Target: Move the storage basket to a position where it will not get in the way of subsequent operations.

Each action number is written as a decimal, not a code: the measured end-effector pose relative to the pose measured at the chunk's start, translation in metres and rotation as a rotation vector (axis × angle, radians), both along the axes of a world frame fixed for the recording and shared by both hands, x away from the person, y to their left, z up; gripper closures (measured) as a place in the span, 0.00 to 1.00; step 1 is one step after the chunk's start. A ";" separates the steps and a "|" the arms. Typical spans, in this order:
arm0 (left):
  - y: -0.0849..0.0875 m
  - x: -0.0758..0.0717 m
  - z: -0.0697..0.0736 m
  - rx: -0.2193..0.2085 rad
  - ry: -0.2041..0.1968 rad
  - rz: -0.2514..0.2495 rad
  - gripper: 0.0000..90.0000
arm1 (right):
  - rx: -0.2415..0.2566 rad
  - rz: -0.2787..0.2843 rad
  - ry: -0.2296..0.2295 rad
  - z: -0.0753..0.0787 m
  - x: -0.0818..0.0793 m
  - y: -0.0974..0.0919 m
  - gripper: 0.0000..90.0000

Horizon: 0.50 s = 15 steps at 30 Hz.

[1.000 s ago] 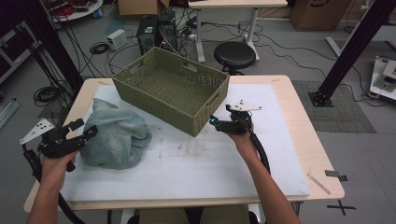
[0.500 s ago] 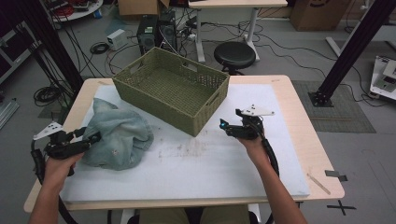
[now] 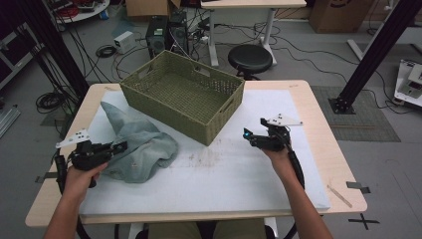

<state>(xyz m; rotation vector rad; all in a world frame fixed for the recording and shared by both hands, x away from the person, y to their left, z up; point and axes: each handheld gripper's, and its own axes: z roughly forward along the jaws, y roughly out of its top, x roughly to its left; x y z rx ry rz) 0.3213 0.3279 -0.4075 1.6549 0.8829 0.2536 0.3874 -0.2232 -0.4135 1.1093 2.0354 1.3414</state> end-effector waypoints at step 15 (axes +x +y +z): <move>-0.067 0.002 0.010 -0.100 -0.024 -0.215 0.90 | 0.015 0.008 0.009 -0.005 -0.007 -0.015 0.22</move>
